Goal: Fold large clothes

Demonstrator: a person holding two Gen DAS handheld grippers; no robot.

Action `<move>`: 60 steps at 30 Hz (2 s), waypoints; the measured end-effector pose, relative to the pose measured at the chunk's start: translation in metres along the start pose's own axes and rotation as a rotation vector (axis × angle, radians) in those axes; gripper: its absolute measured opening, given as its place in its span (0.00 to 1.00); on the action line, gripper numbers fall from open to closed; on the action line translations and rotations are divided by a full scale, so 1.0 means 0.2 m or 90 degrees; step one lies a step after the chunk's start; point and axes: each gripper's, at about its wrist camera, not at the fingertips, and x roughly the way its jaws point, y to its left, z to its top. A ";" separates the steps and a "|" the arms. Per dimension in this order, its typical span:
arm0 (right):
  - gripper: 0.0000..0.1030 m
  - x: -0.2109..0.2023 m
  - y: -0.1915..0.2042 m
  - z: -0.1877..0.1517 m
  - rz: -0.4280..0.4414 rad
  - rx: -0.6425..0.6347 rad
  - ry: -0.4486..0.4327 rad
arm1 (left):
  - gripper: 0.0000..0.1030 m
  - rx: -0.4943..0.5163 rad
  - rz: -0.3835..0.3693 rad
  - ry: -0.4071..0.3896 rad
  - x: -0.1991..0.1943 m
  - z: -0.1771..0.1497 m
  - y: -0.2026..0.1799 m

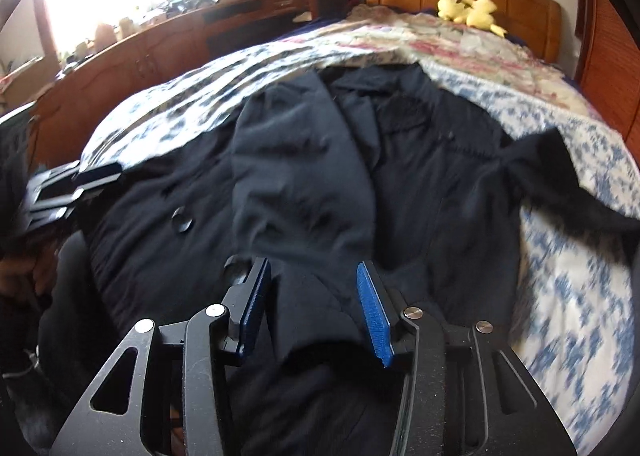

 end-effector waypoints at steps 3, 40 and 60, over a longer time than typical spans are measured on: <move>0.26 -0.03 0.04 -0.11 -0.006 0.005 -0.006 | 0.33 0.002 -0.002 0.002 0.00 -0.01 -0.01; 0.06 -0.16 -0.16 -0.17 -0.102 0.084 -0.099 | 0.55 0.049 -0.059 -0.049 0.09 0.26 -0.12; 0.48 -0.16 -0.15 -0.08 -0.169 0.072 -0.098 | 0.55 0.082 -0.076 -0.035 0.61 0.43 -0.19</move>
